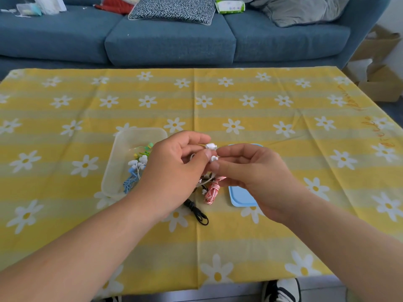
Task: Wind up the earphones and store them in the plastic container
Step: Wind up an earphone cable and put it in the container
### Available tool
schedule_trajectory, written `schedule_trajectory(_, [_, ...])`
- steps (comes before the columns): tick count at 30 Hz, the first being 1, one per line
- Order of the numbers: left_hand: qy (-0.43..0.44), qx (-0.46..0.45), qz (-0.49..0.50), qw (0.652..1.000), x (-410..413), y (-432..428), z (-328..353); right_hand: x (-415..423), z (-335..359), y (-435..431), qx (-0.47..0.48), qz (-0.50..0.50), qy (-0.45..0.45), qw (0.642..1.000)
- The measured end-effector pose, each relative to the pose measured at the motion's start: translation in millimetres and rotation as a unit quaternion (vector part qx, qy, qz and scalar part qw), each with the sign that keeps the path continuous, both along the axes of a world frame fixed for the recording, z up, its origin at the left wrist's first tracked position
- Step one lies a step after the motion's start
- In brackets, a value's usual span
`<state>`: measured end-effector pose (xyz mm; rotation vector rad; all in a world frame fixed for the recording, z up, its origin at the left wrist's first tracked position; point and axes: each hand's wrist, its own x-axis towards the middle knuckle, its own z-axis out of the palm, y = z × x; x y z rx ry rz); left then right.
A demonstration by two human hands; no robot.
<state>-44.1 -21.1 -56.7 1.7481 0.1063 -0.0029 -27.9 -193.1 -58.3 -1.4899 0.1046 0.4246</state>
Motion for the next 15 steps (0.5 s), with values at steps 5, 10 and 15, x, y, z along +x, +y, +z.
schedule_trajectory(5, [0.000, -0.018, -0.001, 1.000, -0.7, -1.7, -2.5, -0.7, -1.5, 1.0, -0.019, -0.023, -0.044, 0.999])
schedule_trajectory(10, [0.010, -0.035, 0.015, 0.999, 0.3, -2.1, -3.1, -3.0, 1.3, 0.9, -0.017, 0.010, -0.063, 0.998])
schedule_trajectory(15, [0.017, -0.073, -0.005, 0.997, -1.8, -4.2, 0.0, -1.8, 1.2, -2.2, 0.019, -0.002, -0.025, 0.999])
